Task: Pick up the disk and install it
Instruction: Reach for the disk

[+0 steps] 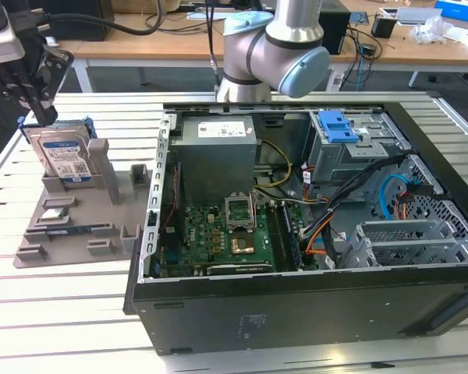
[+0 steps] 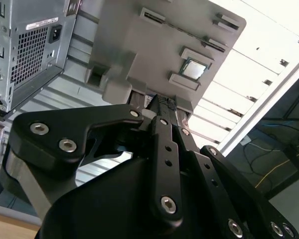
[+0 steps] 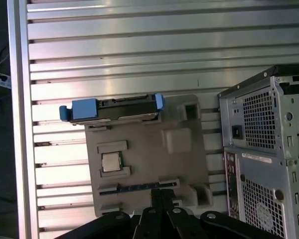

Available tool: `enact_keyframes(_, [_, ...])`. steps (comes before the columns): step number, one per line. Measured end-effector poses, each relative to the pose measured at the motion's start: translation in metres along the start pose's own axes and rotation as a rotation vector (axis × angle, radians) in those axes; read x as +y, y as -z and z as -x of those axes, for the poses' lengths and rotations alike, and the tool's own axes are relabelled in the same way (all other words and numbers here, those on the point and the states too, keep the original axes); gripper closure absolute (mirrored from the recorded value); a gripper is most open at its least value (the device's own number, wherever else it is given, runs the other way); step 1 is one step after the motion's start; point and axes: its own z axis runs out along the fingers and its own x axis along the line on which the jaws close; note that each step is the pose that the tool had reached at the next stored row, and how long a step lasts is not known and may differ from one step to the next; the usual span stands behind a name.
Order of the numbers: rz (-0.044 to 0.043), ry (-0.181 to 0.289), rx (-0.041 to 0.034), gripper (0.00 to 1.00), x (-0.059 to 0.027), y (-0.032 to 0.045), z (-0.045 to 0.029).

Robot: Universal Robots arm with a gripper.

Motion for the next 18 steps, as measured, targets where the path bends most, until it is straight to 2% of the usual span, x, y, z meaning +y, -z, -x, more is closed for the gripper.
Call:
enact_keyframes(4, [-0.0001,0.0,-0.0001,0.89,0.0022,-0.0002,-0.0114])
enact_keyframes(7, [-0.0002,0.0,0.0,0.89,0.002,-0.0001,-0.0171])
enact_keyframes(9, [-0.0002,0.0,0.0,0.89,0.0016,0.0001,-0.0243])
enact_keyframes(16, [-0.0002,0.0,0.0,0.89,0.0009,0.0003,-0.0346])
enact_keyframes(18, [-0.0001,0.0,0.0,0.89,0.0005,0.0003,-0.0398])
